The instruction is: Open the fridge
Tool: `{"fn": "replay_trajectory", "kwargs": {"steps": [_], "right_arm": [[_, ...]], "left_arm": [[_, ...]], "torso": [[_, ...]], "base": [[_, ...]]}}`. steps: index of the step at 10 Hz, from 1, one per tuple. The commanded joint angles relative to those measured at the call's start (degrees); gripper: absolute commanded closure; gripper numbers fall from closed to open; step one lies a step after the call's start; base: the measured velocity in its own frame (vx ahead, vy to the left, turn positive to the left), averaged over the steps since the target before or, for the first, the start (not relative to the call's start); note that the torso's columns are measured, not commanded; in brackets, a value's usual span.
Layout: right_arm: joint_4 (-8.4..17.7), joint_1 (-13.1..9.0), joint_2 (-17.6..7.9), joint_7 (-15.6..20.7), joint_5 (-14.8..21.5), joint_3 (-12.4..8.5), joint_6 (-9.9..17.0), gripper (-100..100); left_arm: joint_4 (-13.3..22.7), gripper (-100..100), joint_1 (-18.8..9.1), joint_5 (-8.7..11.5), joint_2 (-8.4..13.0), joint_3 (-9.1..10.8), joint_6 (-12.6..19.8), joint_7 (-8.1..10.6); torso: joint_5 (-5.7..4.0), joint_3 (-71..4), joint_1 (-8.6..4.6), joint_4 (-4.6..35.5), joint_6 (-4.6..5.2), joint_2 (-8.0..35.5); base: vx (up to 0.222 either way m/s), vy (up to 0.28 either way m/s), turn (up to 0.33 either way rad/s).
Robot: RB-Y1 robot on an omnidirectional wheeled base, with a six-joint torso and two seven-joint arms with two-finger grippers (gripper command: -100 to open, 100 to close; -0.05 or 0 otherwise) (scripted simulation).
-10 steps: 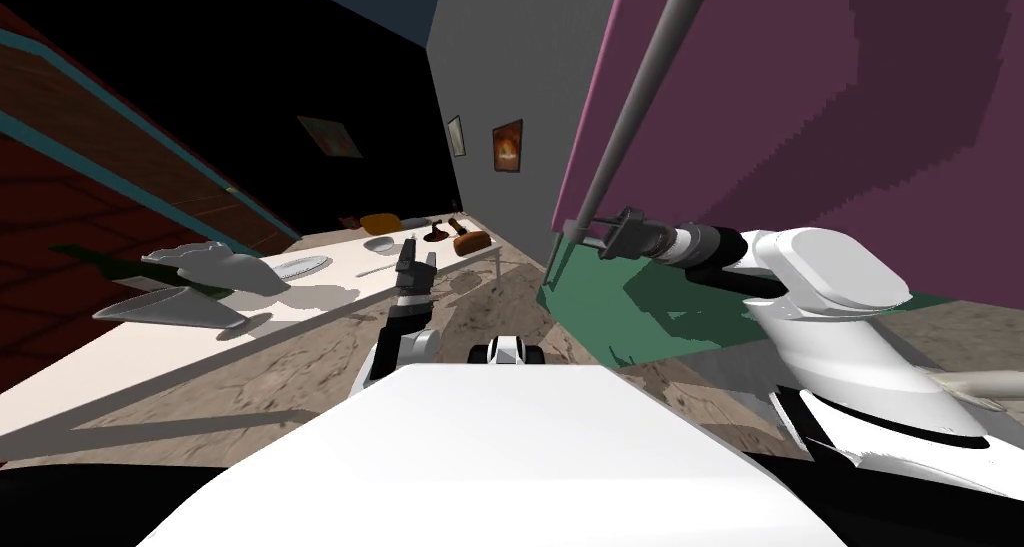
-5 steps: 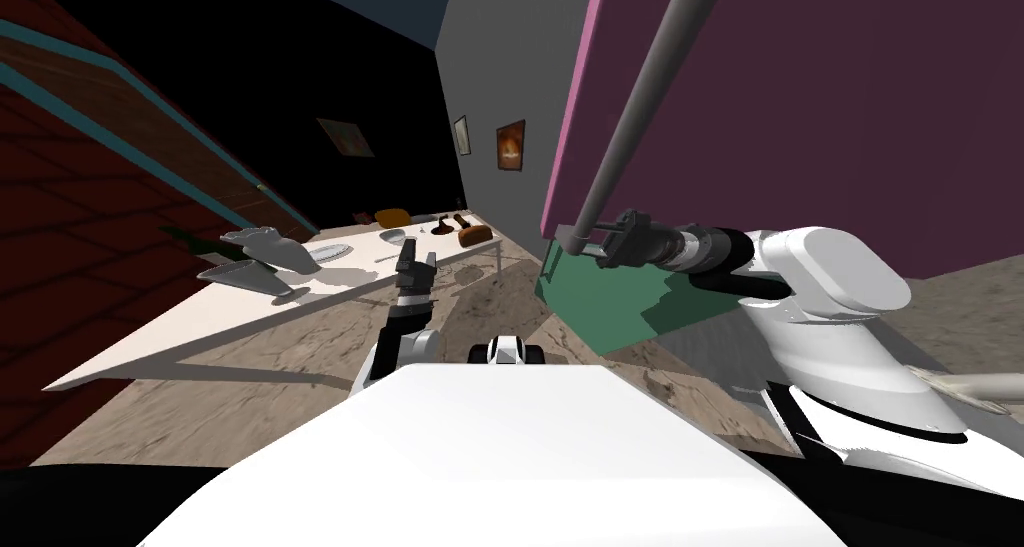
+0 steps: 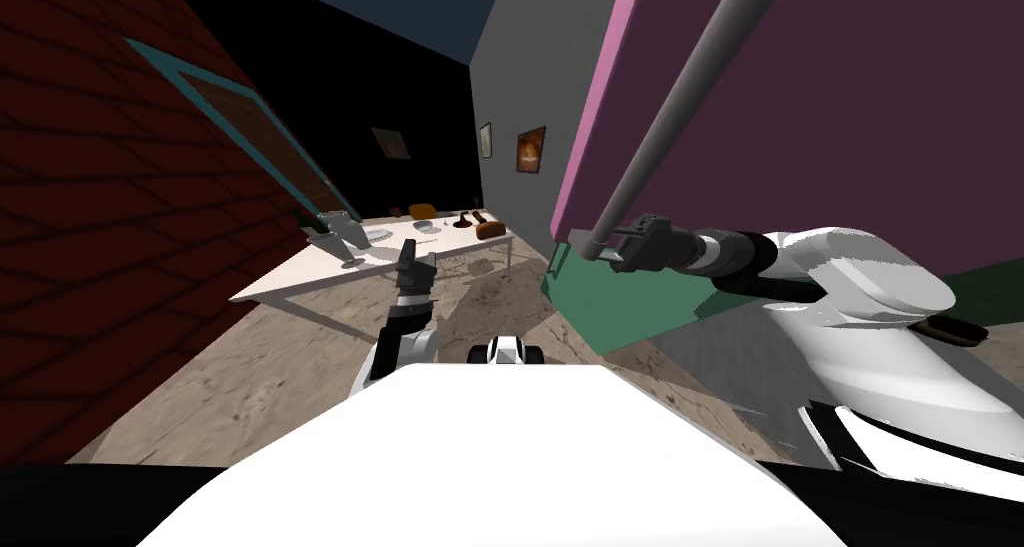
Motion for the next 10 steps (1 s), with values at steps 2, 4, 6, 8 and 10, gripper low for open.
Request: {"fn": "replay_trajectory", "kwargs": {"steps": [2,4,6,8,10], "right_arm": [[3.43,4.13,-2.52,5.08,-5.54,-2.58,-4.76,100],[4.96,5.63,-3.49,6.87,-8.01,-3.62,-6.52,100],[6.41,4.44,-5.69,4.39,-6.85,-4.18,-3.87,-100],[7.88,3.52,-7.31,3.14,-6.58,-4.59,-2.24,-100],[9.34,2.60,-8.94,1.88,-6.31,-5.01,-0.61,-100]], "left_arm": [[0.00,0,0.02,0.00,0.00,0.00,0.00,0.00],[0.00,0,0.02,0.00,0.00,0.00,0.00,0.00],[0.00,0,0.03,0.00,0.01,0.01,0.00,0.00],[0.00,0,0.04,0.00,0.01,0.01,0.00,0.00],[-0.01,0,0.05,0.00,0.01,0.01,-0.01,0.00]], "torso": [[0.05,-0.53,0.01,-0.03,0.04,-0.61],[0.15,-0.23,0.23,0.04,-0.01,-0.17],[0.19,-0.36,0.31,-0.01,-0.12,-0.40],[0.18,-0.50,0.39,-0.18,-0.12,-0.68],[0.23,-0.42,0.42,-0.03,-0.15,-0.43]], "base": [[-0.198,-0.001,0.246],[-0.245,-0.020,0.216],[-0.146,-0.040,0.296],[-0.108,-0.051,0.247],[-0.109,-0.023,0.187]]}}
